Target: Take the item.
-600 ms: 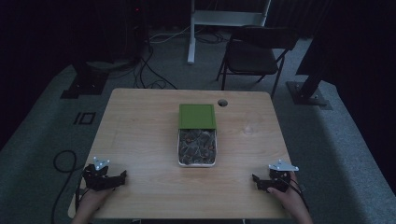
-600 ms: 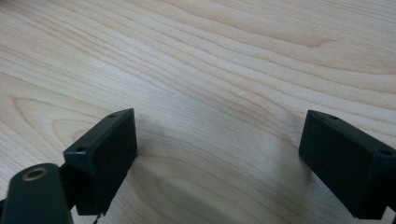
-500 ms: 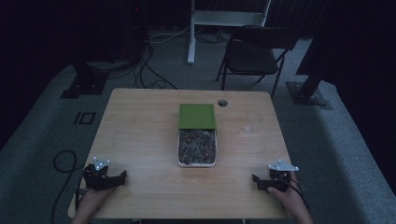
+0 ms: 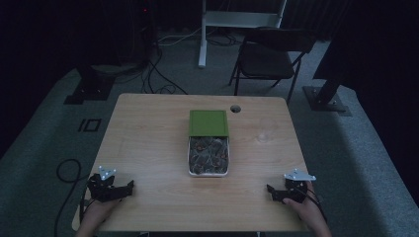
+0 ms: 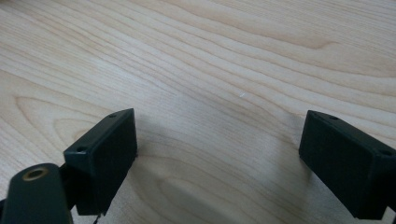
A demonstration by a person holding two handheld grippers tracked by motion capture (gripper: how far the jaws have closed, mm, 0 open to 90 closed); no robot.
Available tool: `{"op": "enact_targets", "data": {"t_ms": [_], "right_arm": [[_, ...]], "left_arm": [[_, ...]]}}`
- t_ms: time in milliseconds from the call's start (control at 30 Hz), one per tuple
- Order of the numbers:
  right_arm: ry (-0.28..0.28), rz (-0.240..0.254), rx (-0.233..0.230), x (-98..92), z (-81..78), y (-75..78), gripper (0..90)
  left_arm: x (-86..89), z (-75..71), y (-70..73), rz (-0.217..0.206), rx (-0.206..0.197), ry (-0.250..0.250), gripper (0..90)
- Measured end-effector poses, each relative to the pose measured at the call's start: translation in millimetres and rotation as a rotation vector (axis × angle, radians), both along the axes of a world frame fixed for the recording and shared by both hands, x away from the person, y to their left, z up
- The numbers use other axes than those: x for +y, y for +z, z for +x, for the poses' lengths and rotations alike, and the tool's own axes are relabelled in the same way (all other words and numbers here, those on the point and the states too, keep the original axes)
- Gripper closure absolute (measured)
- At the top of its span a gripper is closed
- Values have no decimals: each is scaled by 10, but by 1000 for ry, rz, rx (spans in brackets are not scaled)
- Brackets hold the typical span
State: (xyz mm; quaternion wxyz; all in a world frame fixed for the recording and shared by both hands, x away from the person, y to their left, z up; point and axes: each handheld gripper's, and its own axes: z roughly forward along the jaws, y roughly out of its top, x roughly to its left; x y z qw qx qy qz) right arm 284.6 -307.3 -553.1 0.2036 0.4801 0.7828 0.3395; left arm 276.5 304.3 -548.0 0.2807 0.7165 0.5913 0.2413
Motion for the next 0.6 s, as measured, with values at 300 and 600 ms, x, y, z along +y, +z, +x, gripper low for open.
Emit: {"op": "enact_targets", "data": {"t_ms": [300, 600], "right_arm": [[-11, 19, -5, 20, 33, 12, 113], [21, 19, -47, 118, 64, 178, 113]], "left_arm": [[0, 0, 0, 0, 0, 0, 4], [0, 0, 1, 0, 1, 0, 5]]}}
